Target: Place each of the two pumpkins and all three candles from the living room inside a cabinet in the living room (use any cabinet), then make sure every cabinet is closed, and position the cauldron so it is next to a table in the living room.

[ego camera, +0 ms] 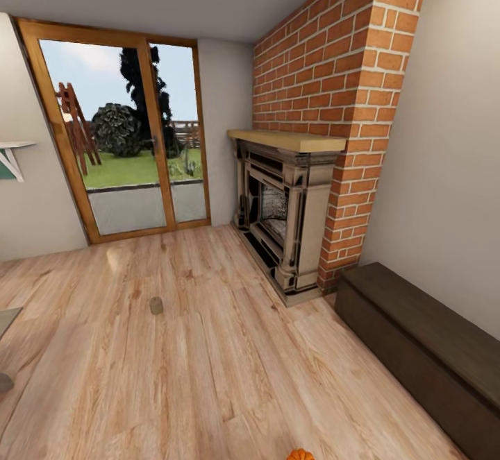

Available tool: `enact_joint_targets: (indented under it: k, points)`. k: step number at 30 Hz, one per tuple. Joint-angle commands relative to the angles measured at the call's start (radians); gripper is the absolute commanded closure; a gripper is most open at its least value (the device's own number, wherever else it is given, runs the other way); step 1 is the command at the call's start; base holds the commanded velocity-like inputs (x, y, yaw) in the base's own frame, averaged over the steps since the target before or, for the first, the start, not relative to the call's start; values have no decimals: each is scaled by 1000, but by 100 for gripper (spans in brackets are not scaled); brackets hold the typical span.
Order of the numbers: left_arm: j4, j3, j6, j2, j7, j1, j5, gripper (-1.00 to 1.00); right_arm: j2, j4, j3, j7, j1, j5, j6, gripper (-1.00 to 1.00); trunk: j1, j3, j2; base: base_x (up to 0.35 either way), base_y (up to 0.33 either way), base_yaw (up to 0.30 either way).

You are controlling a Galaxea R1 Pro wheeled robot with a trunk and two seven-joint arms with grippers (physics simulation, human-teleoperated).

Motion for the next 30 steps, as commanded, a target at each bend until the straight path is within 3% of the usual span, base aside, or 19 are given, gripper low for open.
enact_joint_targets:
  k: [1,3,8,15,19,22,30]
  points:
    - [-2,-1,-20,0,-1,0,9,-100,1,1,1,-1,0,-4,-4,-100,0,-1,-1,35,0,0]
    - [1,-1,-72,0,-1,0,9,-100,1,0,1,-1,0,-4,-6,-100,0,-1,-1,18,0,0]
    - [-2,-3,-116,-2,-1,0,4,-100,2,-11,0,-4,-1,-3,-4,-100,0,-1,-1,6,0,0]
    - [-105,-5,-119,-12,3,-3,7,-100,16,-155,5,-29,-2,1,5,-100,0,-1,-1,0,0,0]
    - [-192,-3,-115,-48,9,-34,12,-100,19,-259,13,-32,-15,1,21,-100,0,-1,-1,0,0,0]
    - [-195,1,-114,-59,10,-55,18,-100,20,-310,19,-34,-17,-1,71,-100,0,-1,-1,0,0,0]
    - [-185,10,-120,-59,9,-60,17,-100,20,-314,57,-35,-18,-1,86,-100,0,-1,-1,0,0,0]
